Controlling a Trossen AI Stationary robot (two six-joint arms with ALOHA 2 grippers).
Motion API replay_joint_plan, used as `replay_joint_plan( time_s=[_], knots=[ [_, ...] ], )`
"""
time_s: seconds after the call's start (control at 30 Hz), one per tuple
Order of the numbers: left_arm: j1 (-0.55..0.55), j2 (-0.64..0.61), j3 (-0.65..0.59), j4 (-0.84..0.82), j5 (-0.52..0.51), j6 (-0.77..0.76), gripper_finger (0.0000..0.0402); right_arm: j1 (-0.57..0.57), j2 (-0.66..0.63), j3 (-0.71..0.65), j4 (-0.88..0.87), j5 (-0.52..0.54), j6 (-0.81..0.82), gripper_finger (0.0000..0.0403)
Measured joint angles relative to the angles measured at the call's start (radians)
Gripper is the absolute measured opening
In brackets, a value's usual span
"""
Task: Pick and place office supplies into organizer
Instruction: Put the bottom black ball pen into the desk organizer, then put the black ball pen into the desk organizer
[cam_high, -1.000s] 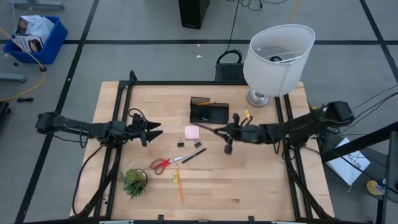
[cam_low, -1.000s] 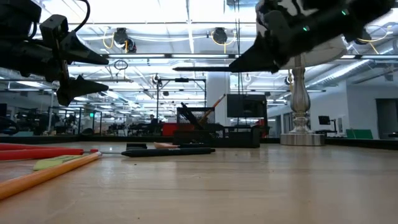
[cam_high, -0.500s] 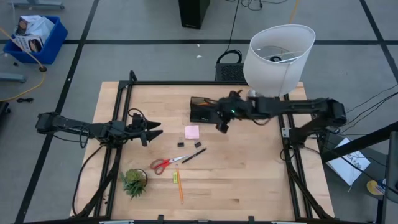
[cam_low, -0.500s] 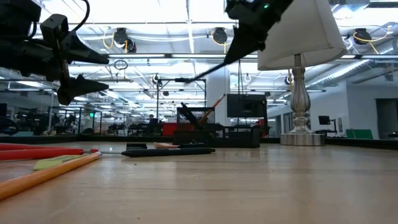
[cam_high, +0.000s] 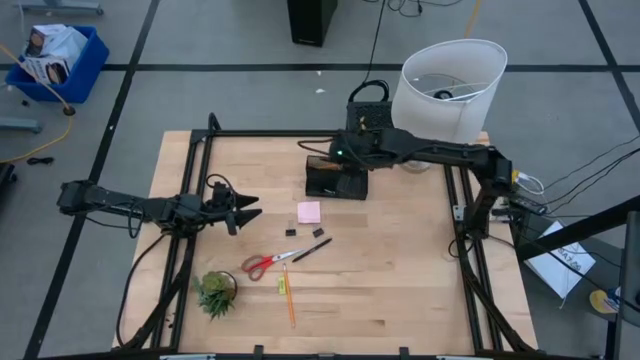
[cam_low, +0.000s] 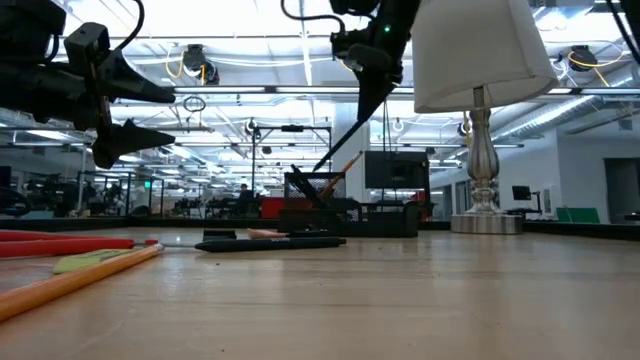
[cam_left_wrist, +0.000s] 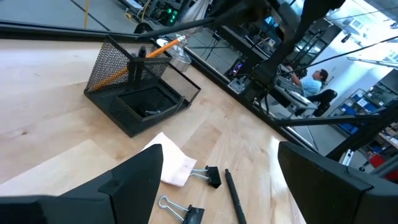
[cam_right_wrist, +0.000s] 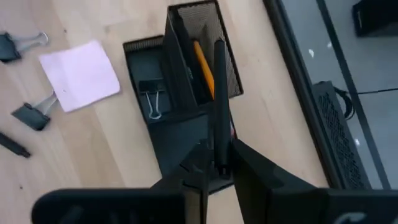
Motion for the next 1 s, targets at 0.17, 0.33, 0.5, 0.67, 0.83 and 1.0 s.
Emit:
replay_joint_plan(
  time_s=[0.17,0.33,0.5,0.67,0.83,1.0],
  knots=[
    [0.0,0.0,0.0,0.006,0.0,0.013,0.0324,-0.022,0.075,0.067,-0.041,-0.05,-0.089,0.0045],
    [0.0,0.0,0.0,0.008,0.0,0.016,0.0324,-0.048,0.137,0.095,-0.026,-0.095,-0.194,0.0046],
    [0.0,0.0,0.0,0.007,0.0,0.023,0.0324,-0.048,0.184,0.095,0.01,0.007,-0.297,0.0067],
    [0.0,0.0,0.0,0.007,0.0,0.025,0.0324,-0.045,0.188,0.091,0.084,0.057,-0.364,0.0106],
    [0.0,0.0,0.0,0.006,0.0,0.032,0.0324,-0.024,0.158,0.091,0.148,0.058,-0.388,0.0146],
    [0.0,0.0,0.0,0.006,0.006,0.031,0.0324,0.03,0.126,0.091,0.076,0.014,-0.264,0.016]
  ],
)
